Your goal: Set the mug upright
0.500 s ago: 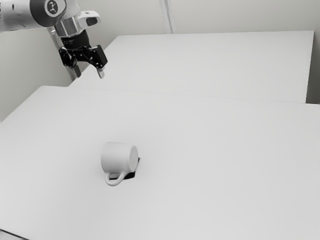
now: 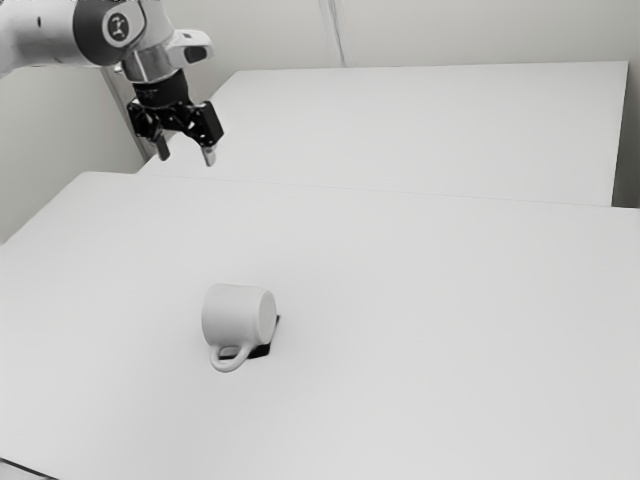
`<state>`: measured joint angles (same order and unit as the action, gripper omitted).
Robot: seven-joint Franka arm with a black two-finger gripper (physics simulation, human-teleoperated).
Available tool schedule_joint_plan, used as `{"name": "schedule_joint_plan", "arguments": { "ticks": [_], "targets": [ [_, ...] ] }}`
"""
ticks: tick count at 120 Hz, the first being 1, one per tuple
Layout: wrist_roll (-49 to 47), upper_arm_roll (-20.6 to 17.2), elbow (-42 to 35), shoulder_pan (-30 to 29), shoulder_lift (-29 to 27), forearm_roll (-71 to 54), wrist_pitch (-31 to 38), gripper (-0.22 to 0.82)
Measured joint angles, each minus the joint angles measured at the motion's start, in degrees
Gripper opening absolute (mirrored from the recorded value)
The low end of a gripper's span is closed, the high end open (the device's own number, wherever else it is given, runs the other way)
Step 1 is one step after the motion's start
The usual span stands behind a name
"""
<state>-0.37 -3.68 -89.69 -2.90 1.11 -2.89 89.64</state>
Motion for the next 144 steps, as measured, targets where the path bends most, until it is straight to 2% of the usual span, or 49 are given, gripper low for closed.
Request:
{"name": "schedule_joint_plan", "arguments": {
  "ticks": [51,108,144],
  "targets": [
    [1.58,-0.03,-15.4,-7.48,-2.23,11.7,6.11,0.6],
    [23.2,-0.02,-28.4,-15.52,-1.72,26.66,14.24,0.6],
    [35.84,0.07,-30.98,-20.05,3.17,35.98,15.06,0.6]
  ]
}}
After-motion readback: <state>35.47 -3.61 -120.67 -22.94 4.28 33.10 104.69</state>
